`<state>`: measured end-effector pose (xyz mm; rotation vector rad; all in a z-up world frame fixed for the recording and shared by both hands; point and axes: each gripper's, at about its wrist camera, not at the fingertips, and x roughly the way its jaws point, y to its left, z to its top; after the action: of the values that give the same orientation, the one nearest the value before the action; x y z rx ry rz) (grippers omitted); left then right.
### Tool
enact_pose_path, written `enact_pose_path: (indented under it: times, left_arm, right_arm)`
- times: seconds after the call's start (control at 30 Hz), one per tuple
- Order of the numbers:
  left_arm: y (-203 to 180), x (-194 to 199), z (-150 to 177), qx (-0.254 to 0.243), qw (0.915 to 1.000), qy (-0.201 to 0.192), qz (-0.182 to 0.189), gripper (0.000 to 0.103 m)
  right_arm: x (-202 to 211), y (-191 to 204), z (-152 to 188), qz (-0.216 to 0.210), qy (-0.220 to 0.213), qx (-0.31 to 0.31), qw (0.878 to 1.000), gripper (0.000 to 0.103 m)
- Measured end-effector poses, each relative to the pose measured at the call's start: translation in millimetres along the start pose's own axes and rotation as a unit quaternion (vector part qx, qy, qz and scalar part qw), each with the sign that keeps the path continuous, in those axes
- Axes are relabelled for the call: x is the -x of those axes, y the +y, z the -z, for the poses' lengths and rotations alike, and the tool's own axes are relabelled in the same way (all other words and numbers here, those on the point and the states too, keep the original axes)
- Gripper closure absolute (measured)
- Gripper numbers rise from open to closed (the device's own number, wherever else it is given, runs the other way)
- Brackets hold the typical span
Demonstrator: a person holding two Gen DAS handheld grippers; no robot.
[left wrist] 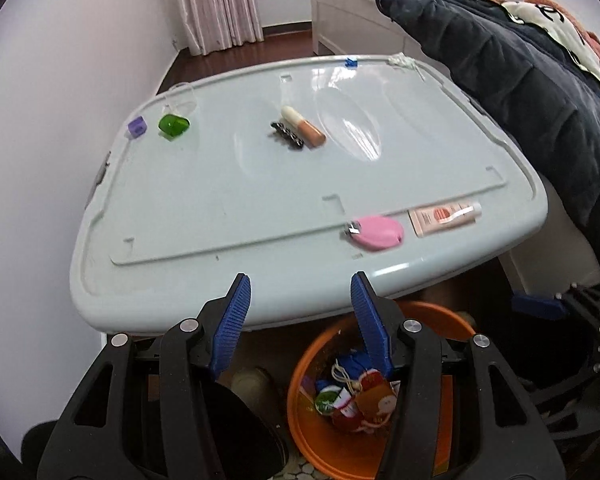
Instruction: Collect trash
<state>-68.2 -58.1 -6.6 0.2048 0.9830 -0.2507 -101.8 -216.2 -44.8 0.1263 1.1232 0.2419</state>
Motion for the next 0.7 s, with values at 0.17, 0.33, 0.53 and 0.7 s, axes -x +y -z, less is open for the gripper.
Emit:
enact_pose_path:
  times: [0.17, 0.33, 0.53, 0.7]
  left_arm:
    - [12.3, -9.2, -13.3, 0.009, 0.9999, -0.006, -0.010, 0.048]
    - [34.0, -17.2, -29.1, 0.039, 0.9985, -0.032, -0.019, 0.045]
    - [48.2, -28.4, -25.5, 0.049, 0.9983, -0.029, -0.016, 0.045]
    - [58.3, -36.6, -24.4, 0.062, 0.9979, -0.018, -0.004, 0.045]
  right_arm:
    - [11.8, 11.7, -42.2, 0.021, -0.036, 0.053, 0.998, 0.021]
    - [-3.1, 32.9, -132.2, 0.061, -0.120, 0.130, 0.982, 0.020]
    - [-99.2, 35.2, -207.6, 0.093, -0.062, 0.156, 0.981, 0.049]
    - [-133.1, 33.8, -231.9, 0.096, -0.045, 0.140, 0.985, 0.055]
